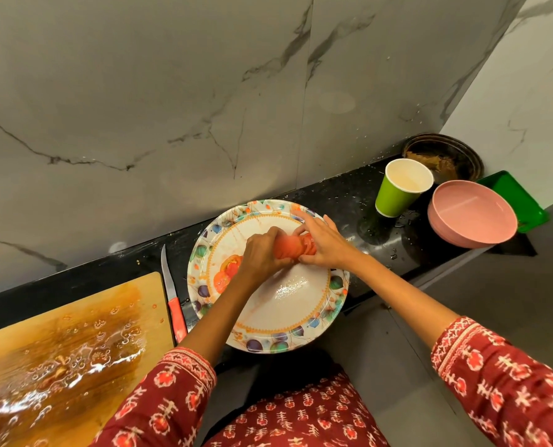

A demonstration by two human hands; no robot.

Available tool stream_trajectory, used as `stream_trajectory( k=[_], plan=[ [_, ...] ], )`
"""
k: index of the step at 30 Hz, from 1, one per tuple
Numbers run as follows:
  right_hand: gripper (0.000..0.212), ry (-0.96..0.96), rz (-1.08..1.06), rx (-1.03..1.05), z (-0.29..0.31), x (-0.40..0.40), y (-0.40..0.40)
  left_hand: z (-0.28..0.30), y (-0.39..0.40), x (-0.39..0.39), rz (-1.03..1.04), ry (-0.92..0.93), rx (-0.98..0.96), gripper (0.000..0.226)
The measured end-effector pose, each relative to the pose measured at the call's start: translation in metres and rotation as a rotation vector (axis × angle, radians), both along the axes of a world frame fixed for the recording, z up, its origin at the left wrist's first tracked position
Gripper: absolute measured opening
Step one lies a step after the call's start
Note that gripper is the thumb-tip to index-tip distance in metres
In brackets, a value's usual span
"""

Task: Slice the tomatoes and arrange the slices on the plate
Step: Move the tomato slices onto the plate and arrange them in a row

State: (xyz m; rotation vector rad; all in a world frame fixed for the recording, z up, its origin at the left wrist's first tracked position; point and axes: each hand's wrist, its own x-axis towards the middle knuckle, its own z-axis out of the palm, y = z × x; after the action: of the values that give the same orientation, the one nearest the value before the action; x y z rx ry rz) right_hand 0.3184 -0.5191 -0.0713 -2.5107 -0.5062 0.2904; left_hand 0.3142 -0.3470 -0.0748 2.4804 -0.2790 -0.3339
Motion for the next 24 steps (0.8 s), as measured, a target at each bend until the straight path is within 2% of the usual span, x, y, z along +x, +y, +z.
stream_trajectory(
  k=[5, 17, 24],
  plan=[
    [0.088, -0.022, -0.002, 0.012, 0.004, 0.001, -0.005, 0.0, 0.0, -0.001, -0.03, -0.016, 0.02, 0.063],
    [0.097, 0.041, -0.009, -0.035, 0.003, 0.002, -0.009, -0.001, -0.006, -0.002, -0.02, -0.03, 0.033, 0.061],
    [0.098, -0.019, 0.002, -0.085, 0.001, -0.001, -0.009, -0.001, -0.014, 0.001, -0.04, -0.004, 0.153, 0.077]
  ],
)
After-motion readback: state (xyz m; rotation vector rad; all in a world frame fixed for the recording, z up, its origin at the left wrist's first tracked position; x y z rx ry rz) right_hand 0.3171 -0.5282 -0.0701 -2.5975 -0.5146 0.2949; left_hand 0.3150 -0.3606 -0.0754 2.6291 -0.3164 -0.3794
